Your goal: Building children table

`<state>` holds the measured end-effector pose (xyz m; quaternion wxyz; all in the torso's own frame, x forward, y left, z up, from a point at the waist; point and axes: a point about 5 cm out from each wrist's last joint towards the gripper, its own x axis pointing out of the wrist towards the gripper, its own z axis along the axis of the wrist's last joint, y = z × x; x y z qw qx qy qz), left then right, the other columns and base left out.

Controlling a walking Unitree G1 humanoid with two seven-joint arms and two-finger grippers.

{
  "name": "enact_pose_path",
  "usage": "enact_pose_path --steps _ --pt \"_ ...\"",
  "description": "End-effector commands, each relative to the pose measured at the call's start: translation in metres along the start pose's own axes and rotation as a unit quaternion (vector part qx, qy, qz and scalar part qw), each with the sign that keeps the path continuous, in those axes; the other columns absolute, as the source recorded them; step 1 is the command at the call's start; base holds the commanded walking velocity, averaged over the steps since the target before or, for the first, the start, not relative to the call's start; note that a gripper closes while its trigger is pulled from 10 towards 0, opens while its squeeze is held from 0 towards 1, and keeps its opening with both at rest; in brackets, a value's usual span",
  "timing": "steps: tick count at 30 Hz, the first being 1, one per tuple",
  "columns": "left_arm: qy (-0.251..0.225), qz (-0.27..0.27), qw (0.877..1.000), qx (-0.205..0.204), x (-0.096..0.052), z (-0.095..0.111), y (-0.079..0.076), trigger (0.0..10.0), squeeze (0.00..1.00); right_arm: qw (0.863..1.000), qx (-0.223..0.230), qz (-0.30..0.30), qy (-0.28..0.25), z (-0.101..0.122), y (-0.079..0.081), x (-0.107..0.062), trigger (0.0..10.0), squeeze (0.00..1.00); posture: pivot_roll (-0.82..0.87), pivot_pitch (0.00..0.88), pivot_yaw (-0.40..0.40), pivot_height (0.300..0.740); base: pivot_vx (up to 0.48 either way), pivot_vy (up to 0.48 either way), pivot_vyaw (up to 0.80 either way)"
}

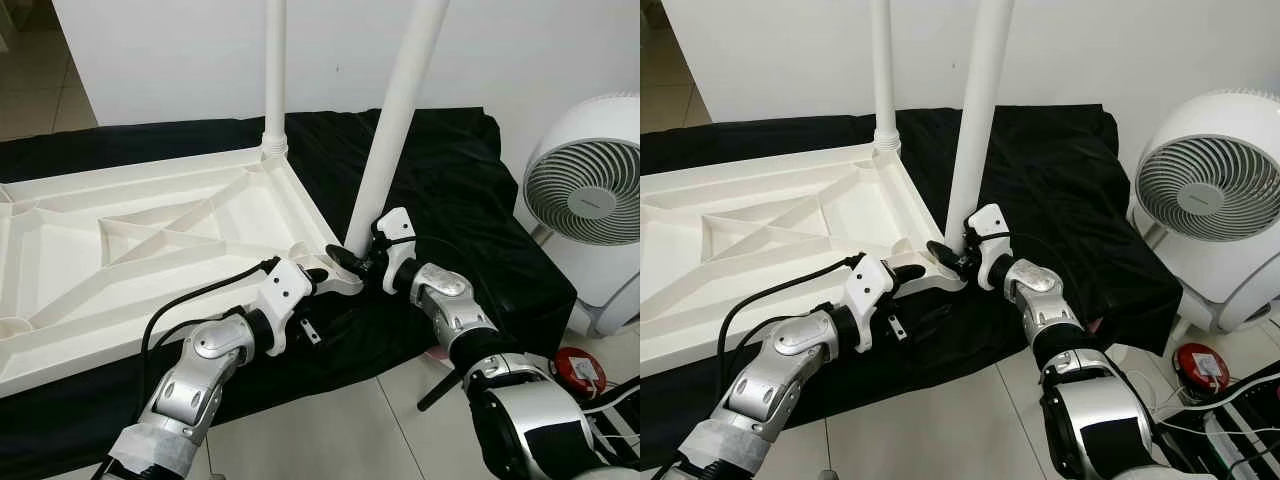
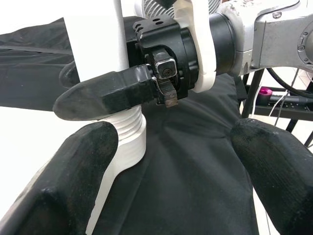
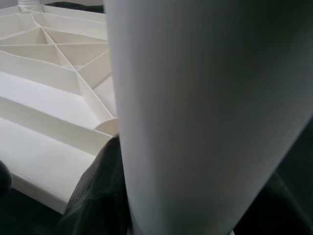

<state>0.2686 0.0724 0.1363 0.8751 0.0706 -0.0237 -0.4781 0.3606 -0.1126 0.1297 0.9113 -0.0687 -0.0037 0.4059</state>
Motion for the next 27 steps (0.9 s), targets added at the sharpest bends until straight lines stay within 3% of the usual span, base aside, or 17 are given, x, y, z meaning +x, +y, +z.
enact_pose_path --steps 1,6,8,15,16,18,25,27 --pt "0.005 0.005 1.000 -0.008 -0.001 -0.003 -0.001 10.0 0.00 1.000 0.008 0.006 0.024 -0.013 0.006 -0.002 10.0 0.00 0.03 0.000 -0.080 0.740 0.000 0.000 0.00" --pt "0.006 0.006 1.000 -0.006 -0.002 -0.003 0.000 10.0 0.00 1.000 0.006 -0.011 0.022 -0.014 0.006 -0.001 10.0 0.00 0.02 0.000 -0.079 0.740 0.000 0.000 0.00" --pt "0.006 0.007 1.000 -0.007 -0.002 -0.002 0.001 10.0 0.00 0.998 0.011 -0.062 0.017 -0.013 0.004 0.000 10.0 0.00 0.02 0.000 -0.078 0.740 0.000 0.000 0.00" --pt "0.006 0.006 1.000 -0.007 -0.002 -0.002 0.001 10.0 0.00 0.992 0.022 -0.123 0.007 -0.011 0.005 0.002 10.0 0.00 0.01 0.000 -0.073 0.740 0.000 0.000 0.00" --pt "0.006 0.004 1.000 -0.007 -0.001 -0.002 0.000 10.0 0.00 0.985 0.037 -0.168 -0.001 -0.010 0.009 0.005 10.0 0.00 0.01 0.000 -0.072 0.740 0.000 0.000 0.00" --pt "0.006 0.004 1.000 -0.007 -0.001 -0.002 0.000 10.0 0.00 0.979 0.042 -0.199 -0.008 -0.009 0.014 0.007 10.0 0.00 0.01 0.000 -0.073 0.740 0.000 0.000 0.00" --pt "0.005 0.004 1.000 -0.007 -0.001 -0.002 0.001 10.0 0.00 0.968 0.050 -0.246 -0.013 -0.008 0.021 0.008 10.0 0.00 0.01 0.000 -0.073 0.740 0.000 0.000 0.00" --pt "0.006 0.002 1.000 -0.007 -0.001 -0.002 0.000 10.0 0.00 0.946 0.035 -0.324 -0.005 -0.008 0.030 0.009 10.0 0.00 0.00 0.000 -0.069 0.740 0.000 0.000 0.00"
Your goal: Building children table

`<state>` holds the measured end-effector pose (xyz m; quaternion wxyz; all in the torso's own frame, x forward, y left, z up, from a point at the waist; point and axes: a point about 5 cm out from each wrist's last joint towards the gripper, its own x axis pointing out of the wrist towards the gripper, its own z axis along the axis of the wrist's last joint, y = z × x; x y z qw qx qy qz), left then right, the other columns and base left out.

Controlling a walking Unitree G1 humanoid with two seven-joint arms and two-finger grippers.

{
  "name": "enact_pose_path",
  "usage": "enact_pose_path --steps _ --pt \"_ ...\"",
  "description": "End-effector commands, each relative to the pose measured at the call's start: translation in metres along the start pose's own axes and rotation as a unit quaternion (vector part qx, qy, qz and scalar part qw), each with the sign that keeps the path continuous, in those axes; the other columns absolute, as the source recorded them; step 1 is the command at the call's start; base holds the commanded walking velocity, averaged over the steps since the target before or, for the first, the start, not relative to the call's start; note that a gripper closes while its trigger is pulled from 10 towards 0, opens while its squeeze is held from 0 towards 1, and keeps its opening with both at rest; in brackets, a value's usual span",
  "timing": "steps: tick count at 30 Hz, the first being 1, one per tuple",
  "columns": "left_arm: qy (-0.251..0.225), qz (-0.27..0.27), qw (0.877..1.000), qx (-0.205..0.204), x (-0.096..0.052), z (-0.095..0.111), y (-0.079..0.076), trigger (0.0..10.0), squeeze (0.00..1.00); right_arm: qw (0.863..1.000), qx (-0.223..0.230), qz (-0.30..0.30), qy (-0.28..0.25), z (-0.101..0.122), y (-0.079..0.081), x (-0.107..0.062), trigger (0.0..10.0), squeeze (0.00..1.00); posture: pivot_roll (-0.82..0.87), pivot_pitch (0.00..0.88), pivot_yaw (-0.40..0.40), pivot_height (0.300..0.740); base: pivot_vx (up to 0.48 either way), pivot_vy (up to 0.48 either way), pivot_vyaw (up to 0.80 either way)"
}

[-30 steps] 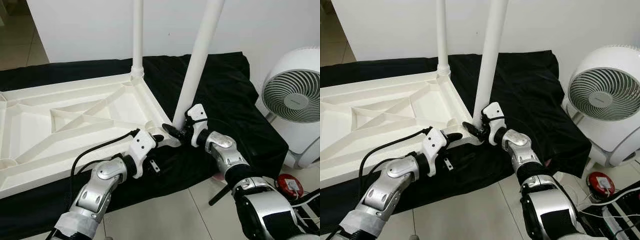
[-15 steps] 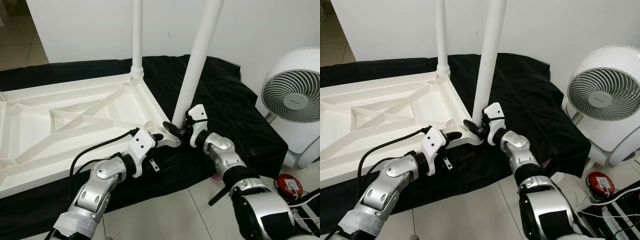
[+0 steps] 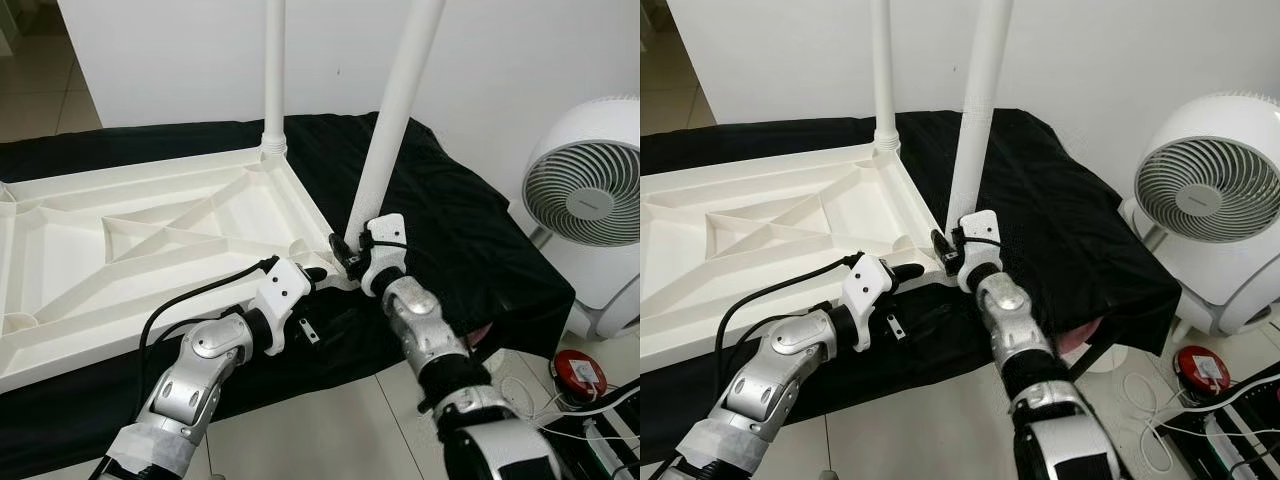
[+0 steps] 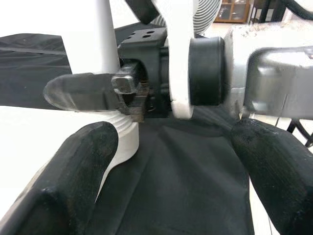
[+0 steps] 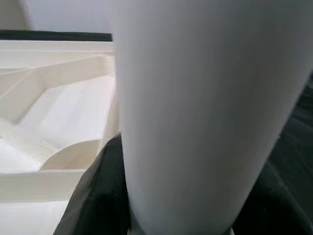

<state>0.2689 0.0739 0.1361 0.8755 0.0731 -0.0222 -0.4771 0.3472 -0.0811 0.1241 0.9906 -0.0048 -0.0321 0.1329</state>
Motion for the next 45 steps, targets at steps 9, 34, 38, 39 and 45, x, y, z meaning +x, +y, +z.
enact_pose_path --steps 9,34,38,39,45 --pt "0.004 -0.002 1.000 -0.011 0.001 -0.003 -0.002 10.0 0.00 0.997 -0.012 -0.079 0.015 -0.003 0.000 -0.009 10.0 0.00 0.00 0.000 -0.072 0.740 0.000 0.000 0.00" --pt "0.006 -0.011 1.000 -0.009 0.001 -0.004 -0.004 10.0 0.00 0.983 -0.060 0.173 0.009 0.000 -0.038 -0.012 10.0 0.00 0.00 0.000 -0.067 0.740 0.000 0.000 0.00" --pt "0.005 -0.011 1.000 -0.008 0.002 -0.003 -0.004 10.0 0.00 0.976 -0.066 0.205 0.025 -0.001 -0.038 -0.005 10.0 0.00 0.01 0.000 -0.067 0.740 0.000 0.000 0.00" --pt "0.004 -0.011 1.000 -0.007 0.002 -0.002 -0.003 10.0 0.00 0.972 -0.070 0.222 0.031 -0.001 -0.035 -0.003 10.0 0.00 0.01 0.000 -0.064 0.740 0.000 0.000 0.00" --pt "0.003 -0.008 1.000 -0.006 0.002 -0.001 -0.003 10.0 0.00 0.963 -0.078 0.255 0.036 0.000 -0.030 0.002 10.0 0.00 0.01 0.000 -0.067 0.740 0.000 0.000 0.00"
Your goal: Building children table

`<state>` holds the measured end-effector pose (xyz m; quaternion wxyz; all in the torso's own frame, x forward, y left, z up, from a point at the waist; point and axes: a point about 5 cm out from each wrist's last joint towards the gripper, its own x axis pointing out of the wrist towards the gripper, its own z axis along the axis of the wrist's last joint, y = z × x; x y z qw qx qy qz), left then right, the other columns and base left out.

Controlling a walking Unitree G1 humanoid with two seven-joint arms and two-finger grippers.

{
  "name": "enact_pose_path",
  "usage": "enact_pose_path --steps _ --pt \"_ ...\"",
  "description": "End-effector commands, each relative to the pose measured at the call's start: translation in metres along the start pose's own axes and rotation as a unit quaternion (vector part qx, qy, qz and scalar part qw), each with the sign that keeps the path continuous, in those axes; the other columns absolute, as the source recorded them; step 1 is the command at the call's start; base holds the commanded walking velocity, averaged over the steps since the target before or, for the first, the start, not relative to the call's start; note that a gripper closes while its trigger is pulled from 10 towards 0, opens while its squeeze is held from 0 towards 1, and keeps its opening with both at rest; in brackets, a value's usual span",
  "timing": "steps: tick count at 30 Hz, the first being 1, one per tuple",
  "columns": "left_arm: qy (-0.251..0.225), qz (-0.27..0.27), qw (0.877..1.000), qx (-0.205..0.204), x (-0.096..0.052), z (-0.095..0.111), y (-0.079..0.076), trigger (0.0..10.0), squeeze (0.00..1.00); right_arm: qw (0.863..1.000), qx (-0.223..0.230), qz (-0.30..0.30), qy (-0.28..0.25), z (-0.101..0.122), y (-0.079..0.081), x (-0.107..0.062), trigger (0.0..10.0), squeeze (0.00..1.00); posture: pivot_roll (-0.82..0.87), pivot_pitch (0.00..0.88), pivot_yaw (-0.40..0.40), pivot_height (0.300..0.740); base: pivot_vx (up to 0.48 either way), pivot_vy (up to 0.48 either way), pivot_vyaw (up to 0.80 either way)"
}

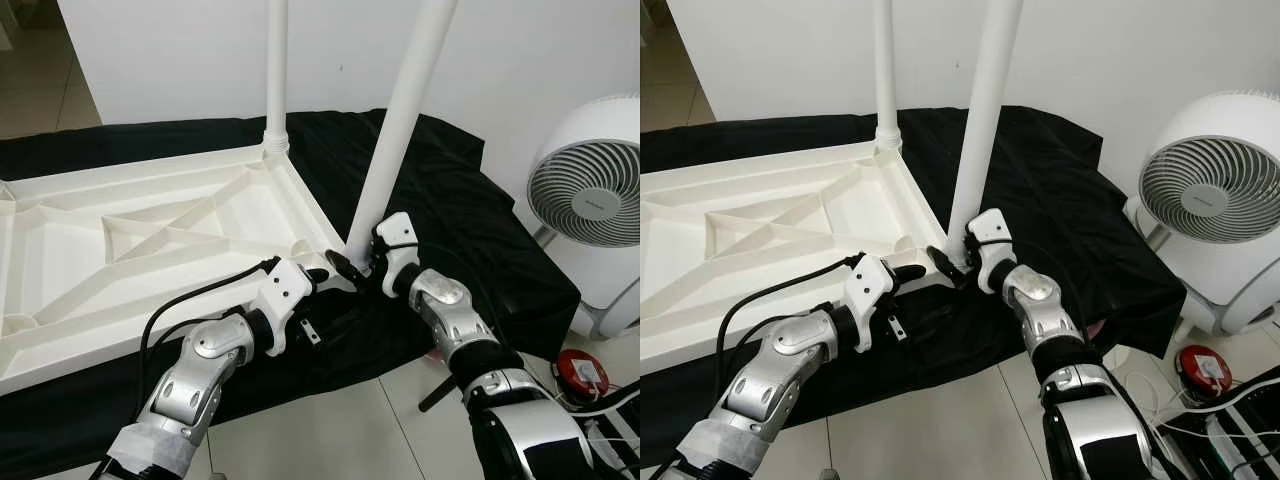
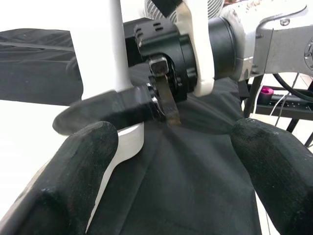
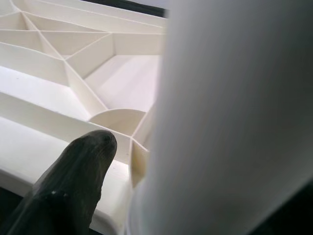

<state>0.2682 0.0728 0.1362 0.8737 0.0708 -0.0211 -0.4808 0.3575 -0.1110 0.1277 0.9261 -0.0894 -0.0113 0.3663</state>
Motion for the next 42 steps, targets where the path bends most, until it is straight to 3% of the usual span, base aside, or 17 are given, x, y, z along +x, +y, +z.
enact_pose_path --steps 1,2,15,16,20,27,30,35,42 --pt "0.003 -0.003 1.000 -0.004 0.001 -0.001 -0.001 10.0 0.00 1.000 0.002 0.020 0.007 -0.003 0.002 0.002 7.6 0.00 0.02 0.000 -0.068 0.740 0.000 0.000 0.00" --pt "0.002 -0.002 1.000 -0.004 0.001 -0.001 -0.002 10.0 0.00 1.000 0.004 0.028 0.007 -0.003 0.003 0.004 0.0 0.00 0.02 0.000 -0.070 0.740 0.000 0.000 0.00" --pt "0.002 0.003 1.000 -0.007 -0.001 -0.001 -0.003 10.0 0.00 0.999 0.014 0.029 0.013 -0.013 0.004 -0.001 0.0 0.00 0.02 0.000 -0.070 0.740 0.000 0.000 0.00" --pt "0.002 0.002 1.000 -0.008 -0.001 -0.001 -0.003 10.0 0.00 1.000 0.017 0.022 0.013 -0.015 0.004 -0.002 10.0 0.00 0.02 0.000 -0.071 0.740 0.000 0.000 0.00" --pt "0.002 0.001 1.000 -0.008 -0.001 -0.001 -0.004 10.0 0.00 1.000 0.023 0.013 0.012 -0.017 0.005 -0.002 10.0 0.00 0.02 0.000 -0.070 0.740 0.000 0.000 0.00" --pt "0.003 -0.002 1.000 -0.011 0.000 -0.002 -0.006 10.0 0.00 0.996 0.050 -0.076 0.016 -0.021 0.006 -0.001 10.0 0.00 0.01 0.000 -0.069 0.740 0.000 0.000 0.00" --pt "0.003 -0.002 1.000 -0.012 0.000 -0.002 -0.006 10.0 0.00 0.989 0.086 -0.119 0.005 -0.021 0.009 0.001 10.0 0.00 0.00 0.000 -0.071 0.740 0.000 0.000 0.00" --pt "0.002 -0.003 1.000 -0.014 0.000 -0.002 -0.007 10.0 0.00 0.960 0.132 -0.246 -0.016 -0.017 0.014 0.001 10.0 0.00 0.00 0.000 -0.071 0.740 0.000 0.000 0.00" --pt "0.002 -0.005 1.000 -0.014 0.001 -0.003 -0.007 10.0 0.00 0.944 0.141 -0.298 -0.025 -0.014 0.022 0.001 10.0 0.00 -0.01 0.000 -0.073 0.740 0.000 0.000 0.00"
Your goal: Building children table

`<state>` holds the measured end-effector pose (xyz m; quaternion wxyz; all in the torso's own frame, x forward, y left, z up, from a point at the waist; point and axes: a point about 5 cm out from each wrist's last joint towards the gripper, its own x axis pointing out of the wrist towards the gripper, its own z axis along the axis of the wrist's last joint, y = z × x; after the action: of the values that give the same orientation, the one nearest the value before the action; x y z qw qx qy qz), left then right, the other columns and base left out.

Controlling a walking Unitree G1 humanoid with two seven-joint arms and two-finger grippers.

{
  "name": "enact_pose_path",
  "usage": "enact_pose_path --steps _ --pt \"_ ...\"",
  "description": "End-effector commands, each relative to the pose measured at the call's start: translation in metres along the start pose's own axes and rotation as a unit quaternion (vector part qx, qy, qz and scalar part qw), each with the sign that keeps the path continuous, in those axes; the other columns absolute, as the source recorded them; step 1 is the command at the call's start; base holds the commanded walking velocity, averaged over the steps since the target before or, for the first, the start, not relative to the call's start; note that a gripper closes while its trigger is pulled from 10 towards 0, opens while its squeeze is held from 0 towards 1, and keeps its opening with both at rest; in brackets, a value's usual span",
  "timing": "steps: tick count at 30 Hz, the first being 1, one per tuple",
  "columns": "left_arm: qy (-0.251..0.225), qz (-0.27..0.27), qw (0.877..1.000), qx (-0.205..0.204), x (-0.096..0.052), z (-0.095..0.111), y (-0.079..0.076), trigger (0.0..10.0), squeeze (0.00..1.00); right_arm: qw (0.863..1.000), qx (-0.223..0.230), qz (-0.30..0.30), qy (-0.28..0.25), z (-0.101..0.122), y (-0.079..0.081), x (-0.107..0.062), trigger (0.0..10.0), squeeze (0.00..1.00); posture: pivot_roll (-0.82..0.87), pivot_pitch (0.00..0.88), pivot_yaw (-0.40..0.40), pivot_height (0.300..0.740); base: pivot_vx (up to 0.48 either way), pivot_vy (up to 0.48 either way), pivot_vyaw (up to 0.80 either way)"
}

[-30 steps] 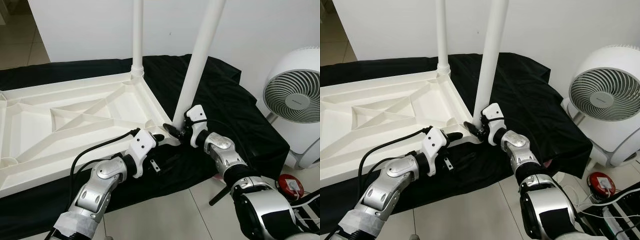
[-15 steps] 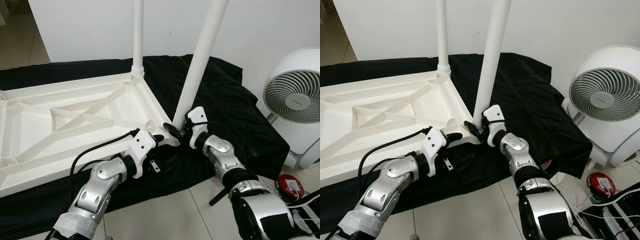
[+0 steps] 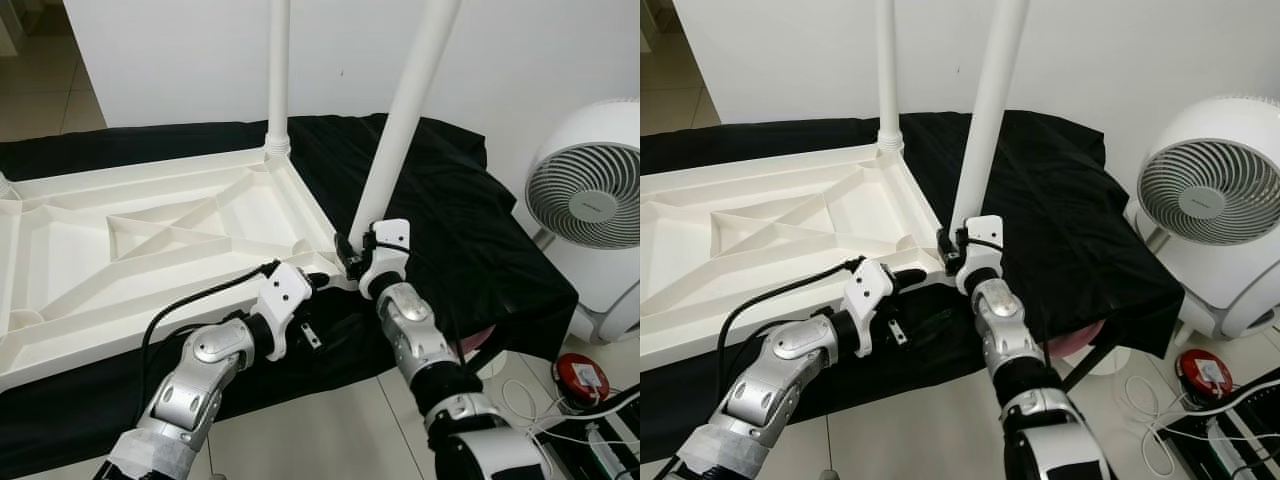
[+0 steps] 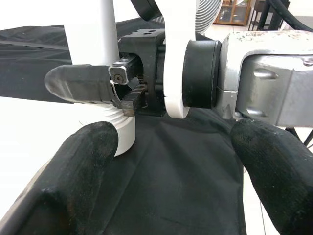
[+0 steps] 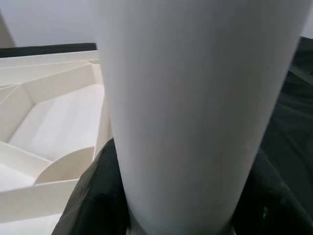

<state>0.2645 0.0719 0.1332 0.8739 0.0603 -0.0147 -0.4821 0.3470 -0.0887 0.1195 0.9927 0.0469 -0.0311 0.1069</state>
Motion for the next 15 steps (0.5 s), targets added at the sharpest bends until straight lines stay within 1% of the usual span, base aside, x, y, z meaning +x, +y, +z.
enact_pose_path --steps 1,3,8,9,12,15 --pt "0.001 -0.004 1.000 -0.002 0.003 0.000 -0.002 10.0 0.00 0.999 0.014 -0.043 0.017 -0.007 -0.003 -0.006 10.0 0.00 -0.01 0.000 -0.073 0.740 0.000 0.000 0.00" --pt "-0.001 -0.004 1.000 -0.001 0.004 0.001 -0.002 10.0 0.00 0.999 0.015 -0.044 0.016 -0.006 0.002 -0.006 10.0 0.00 -0.01 0.000 -0.073 0.740 0.000 0.000 0.00" --pt "-0.001 -0.005 1.000 -0.001 0.005 0.001 -0.003 10.0 0.00 0.999 0.016 -0.038 0.013 -0.003 0.001 -0.007 10.0 0.00 -0.01 0.000 -0.075 0.740 0.000 0.000 0.00" --pt "-0.001 -0.005 1.000 -0.001 0.005 0.001 -0.002 10.0 0.00 0.999 0.017 -0.037 0.011 -0.001 -0.002 -0.007 10.0 1.00 -0.01 0.000 -0.078 0.740 0.000 0.000 0.00" --pt "0.000 -0.004 1.000 0.000 0.004 0.001 -0.002 10.0 0.00 0.999 0.006 -0.030 0.008 0.001 -0.003 -0.008 10.0 1.00 0.00 0.000 -0.079 0.740 0.000 0.000 0.00" --pt "0.000 -0.003 1.000 -0.001 0.004 0.000 -0.002 10.0 0.00 1.000 0.001 -0.003 0.007 0.003 -0.006 -0.008 10.0 1.00 0.00 0.000 -0.082 0.740 0.000 0.000 0.00"
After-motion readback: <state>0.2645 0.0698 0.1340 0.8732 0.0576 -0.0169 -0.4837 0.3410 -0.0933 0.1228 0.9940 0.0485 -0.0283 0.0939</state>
